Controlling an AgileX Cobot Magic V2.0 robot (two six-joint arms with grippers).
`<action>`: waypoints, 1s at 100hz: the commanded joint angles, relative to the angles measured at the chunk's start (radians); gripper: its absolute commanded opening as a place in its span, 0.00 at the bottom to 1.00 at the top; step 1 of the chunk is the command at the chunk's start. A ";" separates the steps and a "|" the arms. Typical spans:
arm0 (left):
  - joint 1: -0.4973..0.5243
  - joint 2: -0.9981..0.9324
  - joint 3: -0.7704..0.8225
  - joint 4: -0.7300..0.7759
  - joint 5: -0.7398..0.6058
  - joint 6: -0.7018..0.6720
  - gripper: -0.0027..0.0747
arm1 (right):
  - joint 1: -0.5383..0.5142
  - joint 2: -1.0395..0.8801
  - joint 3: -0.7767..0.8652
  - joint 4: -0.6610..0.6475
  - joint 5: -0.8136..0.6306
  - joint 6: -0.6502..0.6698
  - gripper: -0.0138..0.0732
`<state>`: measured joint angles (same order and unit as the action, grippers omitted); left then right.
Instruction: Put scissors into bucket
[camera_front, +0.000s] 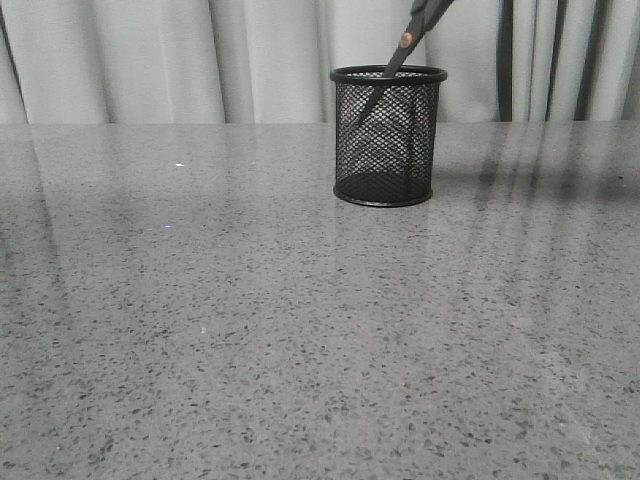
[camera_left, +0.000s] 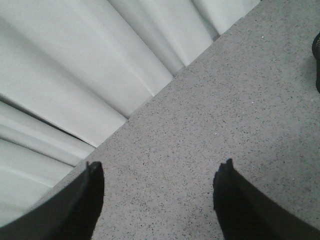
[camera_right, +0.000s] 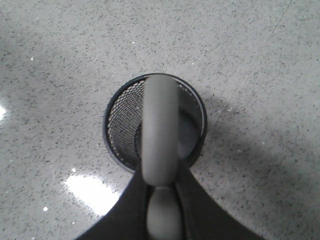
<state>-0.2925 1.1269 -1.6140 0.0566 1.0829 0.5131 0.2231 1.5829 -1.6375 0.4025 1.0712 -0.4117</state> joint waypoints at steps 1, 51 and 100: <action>0.004 -0.017 -0.029 -0.010 -0.065 -0.014 0.60 | 0.001 -0.014 -0.054 -0.001 -0.041 0.000 0.11; 0.004 -0.017 -0.029 -0.010 -0.065 -0.014 0.60 | 0.001 0.039 -0.066 -0.022 -0.005 0.000 0.34; 0.004 -0.017 -0.029 -0.003 -0.065 -0.014 0.60 | -0.045 0.006 -0.204 -0.200 0.050 0.110 0.54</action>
<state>-0.2925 1.1269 -1.6140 0.0566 1.0829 0.5115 0.1968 1.6558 -1.7789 0.2262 1.1395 -0.3285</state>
